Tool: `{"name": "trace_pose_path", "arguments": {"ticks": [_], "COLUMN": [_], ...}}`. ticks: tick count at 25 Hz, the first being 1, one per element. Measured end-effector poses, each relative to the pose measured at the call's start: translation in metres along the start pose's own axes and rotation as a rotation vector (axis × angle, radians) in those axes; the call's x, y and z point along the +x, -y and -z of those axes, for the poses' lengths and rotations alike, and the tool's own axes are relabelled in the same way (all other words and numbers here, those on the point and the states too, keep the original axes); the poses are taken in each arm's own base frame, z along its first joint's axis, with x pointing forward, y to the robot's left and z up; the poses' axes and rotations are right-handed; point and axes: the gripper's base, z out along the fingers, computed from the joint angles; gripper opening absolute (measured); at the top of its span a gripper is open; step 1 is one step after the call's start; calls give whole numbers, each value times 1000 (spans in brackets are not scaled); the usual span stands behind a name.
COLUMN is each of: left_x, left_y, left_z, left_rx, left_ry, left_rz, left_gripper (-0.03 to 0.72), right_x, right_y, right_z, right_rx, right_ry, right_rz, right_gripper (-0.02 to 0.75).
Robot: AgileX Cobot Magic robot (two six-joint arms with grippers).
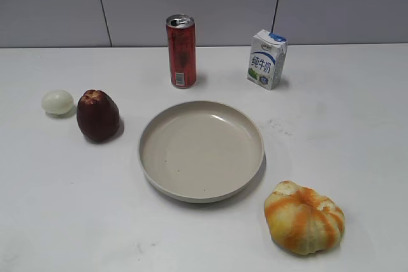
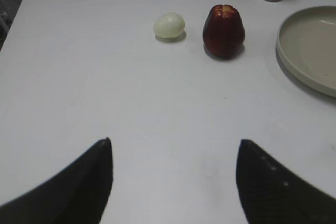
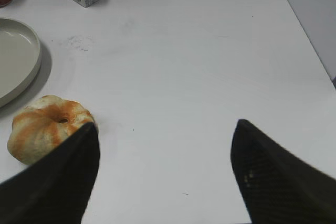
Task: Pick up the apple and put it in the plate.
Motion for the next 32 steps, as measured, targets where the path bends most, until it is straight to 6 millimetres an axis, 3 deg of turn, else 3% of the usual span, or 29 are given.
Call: {"name": "trace_pose_path", "arguments": {"ticks": [16, 22, 26, 32], "left_x": [-1, -33, -58, -74], "left_y": [-1, -8, -17, -24], "left_z": [0, 1, -22, -92], "left_rx": [-9, -62, -63, 51], "left_ry": [13, 234, 247, -27], "left_rz": [-3, 8, 51, 202], "left_gripper": [540, 540, 552, 645], "right_x": [0, 0, 0, 0], "right_y": [0, 0, 0, 0], "right_z": [0, 0, 0, 0], "right_rx": [0, 0, 0, 0], "right_ry": [0, 0, 0, 0], "right_rz": [0, 0, 0, 0], "right_gripper": [589, 589, 589, 589]}}
